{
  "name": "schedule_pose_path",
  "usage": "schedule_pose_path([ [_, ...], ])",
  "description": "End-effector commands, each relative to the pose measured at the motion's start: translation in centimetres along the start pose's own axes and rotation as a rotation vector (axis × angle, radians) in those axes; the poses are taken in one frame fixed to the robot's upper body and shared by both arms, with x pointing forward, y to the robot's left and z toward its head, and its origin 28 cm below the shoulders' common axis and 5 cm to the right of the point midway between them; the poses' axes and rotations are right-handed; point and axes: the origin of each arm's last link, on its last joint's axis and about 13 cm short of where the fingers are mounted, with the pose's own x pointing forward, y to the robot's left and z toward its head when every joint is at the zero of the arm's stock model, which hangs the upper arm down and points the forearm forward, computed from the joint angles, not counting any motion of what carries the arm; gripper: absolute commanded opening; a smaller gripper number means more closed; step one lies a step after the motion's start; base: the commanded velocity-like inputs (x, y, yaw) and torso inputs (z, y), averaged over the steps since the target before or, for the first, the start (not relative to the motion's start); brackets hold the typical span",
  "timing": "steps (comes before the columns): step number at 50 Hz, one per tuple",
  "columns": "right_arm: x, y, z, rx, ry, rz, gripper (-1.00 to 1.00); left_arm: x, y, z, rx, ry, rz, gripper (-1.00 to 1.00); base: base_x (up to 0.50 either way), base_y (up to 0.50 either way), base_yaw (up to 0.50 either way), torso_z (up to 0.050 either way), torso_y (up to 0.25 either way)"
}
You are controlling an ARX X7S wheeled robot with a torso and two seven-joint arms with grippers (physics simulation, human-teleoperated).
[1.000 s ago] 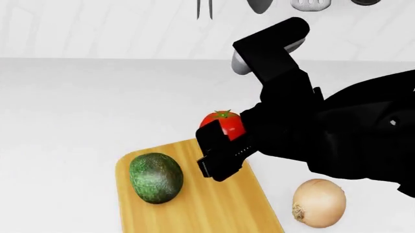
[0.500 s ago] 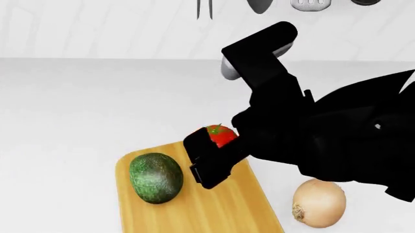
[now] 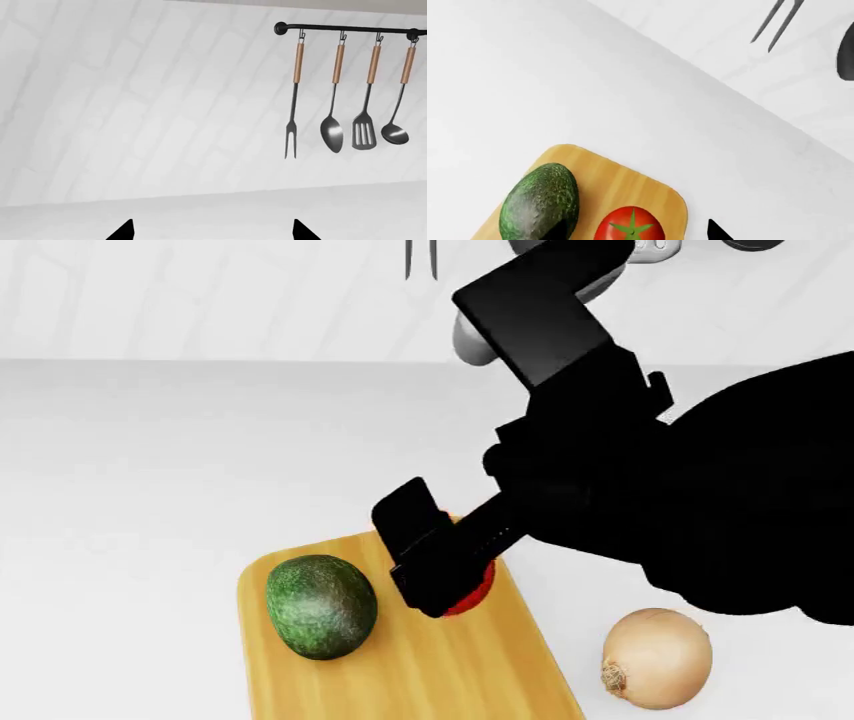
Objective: Place the avocado, onion, tomato and bell pepper on the cutting board.
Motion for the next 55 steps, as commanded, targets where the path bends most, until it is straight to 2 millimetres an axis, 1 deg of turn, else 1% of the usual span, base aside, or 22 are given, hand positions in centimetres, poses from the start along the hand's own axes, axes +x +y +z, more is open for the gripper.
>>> schedule_pose_path([
  [1, -2.8, 0.4, 0.1, -0.048, 0.024, -0.061, 1.0, -0.1, 0.0, 0.1, 0.0, -0.002, -0.006, 1.0, 0.0, 0.0, 0.0, 0.0, 0.0],
  [8, -4.6, 0.4, -0.2, -0.041, 0.048, -0.103, 1.0, -0.1, 0.0, 0.0, -0.003, 0.0, -0.011, 1.0, 0.0, 0.0, 0.0, 0.0, 0.0],
  [10, -4.9, 0.7, -0.6, -0.046, 0.072, -0.101, 1.0, -0.1, -0.1, 0.1, 0.0, -0.001, -0.013, 1.0, 0.0, 0.0, 0.0, 0.0, 0.0],
  [11, -6.1, 0.0, -2.1, -0.016, 0.141, -0.136, 1.0, -0.3, -0.2, 0.3, 0.009, -0.005, -0.015, 1.0, 0.0, 0.0, 0.0, 0.0, 0.0],
  [23, -6.8, -0.1, -3.2, 0.008, 0.205, -0.145, 1.0, -0.2, -0.2, 0.3, 0.009, -0.006, -0.019, 1.0, 0.0, 0.0, 0.0, 0.0, 0.0],
  [39, -7.0, -1.1, -4.3, 0.039, 0.259, -0.199, 1.0, 0.1, -0.3, 0.3, 0.007, -0.004, -0.029, 1.0, 0.0, 0.0, 0.0, 0.0, 0.0],
  [55, -5.0, -1.8, -6.1, 0.096, 0.283, -0.192, 1.0, 0.2, -0.3, -0.1, 0.008, 0.006, -0.031, 1.0, 0.0, 0.0, 0.0, 0.0, 0.0],
])
